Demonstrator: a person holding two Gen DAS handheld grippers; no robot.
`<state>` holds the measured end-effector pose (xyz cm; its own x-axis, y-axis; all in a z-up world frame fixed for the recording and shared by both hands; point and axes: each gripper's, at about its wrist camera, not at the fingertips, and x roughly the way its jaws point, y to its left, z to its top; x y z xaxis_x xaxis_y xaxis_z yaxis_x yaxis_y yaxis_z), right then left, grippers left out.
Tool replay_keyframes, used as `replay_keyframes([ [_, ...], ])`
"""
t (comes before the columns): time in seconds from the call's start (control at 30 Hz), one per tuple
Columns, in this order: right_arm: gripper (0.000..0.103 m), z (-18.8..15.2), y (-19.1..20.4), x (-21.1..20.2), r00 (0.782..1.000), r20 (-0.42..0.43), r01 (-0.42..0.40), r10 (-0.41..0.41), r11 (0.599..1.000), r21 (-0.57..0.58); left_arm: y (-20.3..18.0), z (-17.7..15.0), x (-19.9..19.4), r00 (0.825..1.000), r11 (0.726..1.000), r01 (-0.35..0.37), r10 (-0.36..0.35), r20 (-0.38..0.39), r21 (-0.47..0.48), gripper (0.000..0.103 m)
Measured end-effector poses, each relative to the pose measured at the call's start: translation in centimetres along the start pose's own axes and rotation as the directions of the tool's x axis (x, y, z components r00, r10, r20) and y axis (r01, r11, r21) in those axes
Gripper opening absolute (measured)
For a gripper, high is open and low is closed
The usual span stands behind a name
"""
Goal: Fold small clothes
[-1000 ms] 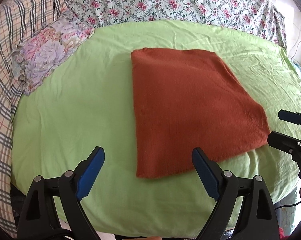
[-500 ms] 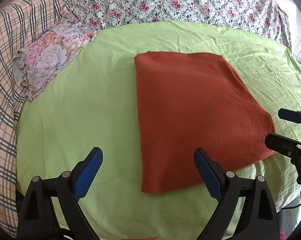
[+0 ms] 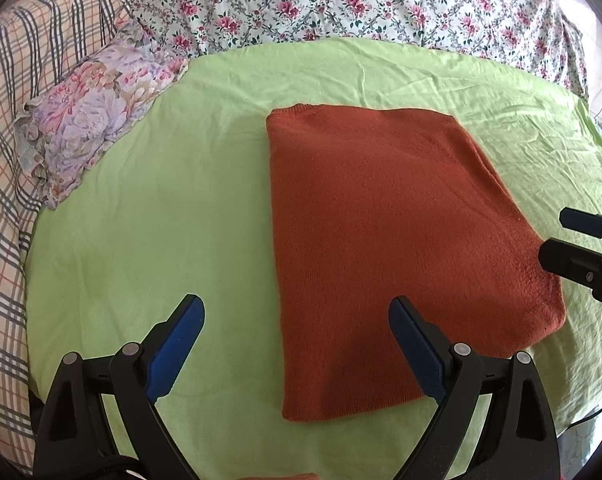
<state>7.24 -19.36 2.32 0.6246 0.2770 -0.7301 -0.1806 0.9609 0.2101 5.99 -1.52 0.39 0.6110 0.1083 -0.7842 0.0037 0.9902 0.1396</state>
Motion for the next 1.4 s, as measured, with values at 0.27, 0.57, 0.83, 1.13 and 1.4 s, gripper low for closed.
replay_keyframes([
  [0.27,0.103,0.6,0.0,0.6,1.000,-0.009,-0.004,0.004,1.000,-0.004,-0.5,0.4,0.3,1.000,1.000,-0.021,0.021,-0.002,0.000,0.094],
  [0.57,0.103,0.7,0.1,0.4,1.000,-0.005,-0.010,0.010,1.000,-0.006,-0.8,0.7,-0.2,1.000,1.000,-0.014,0.014,0.014,-0.010,0.095],
  [0.83,0.103,0.8,0.7,0.0,1.000,0.006,-0.014,0.014,1.000,-0.011,-1.0,0.6,-0.6,1.000,1.000,-0.006,0.007,0.026,-0.012,0.095],
  [1.13,0.103,0.4,1.1,0.0,1.000,0.002,-0.023,0.023,1.000,-0.003,-1.1,0.3,-0.8,1.000,1.000,0.006,-0.006,0.023,-0.021,0.095],
  [1.4,0.103,0.1,1.2,0.3,1.000,-0.009,-0.021,0.021,1.000,-0.004,-1.2,0.0,-0.9,1.000,0.999,0.015,-0.015,0.015,-0.032,0.095],
])
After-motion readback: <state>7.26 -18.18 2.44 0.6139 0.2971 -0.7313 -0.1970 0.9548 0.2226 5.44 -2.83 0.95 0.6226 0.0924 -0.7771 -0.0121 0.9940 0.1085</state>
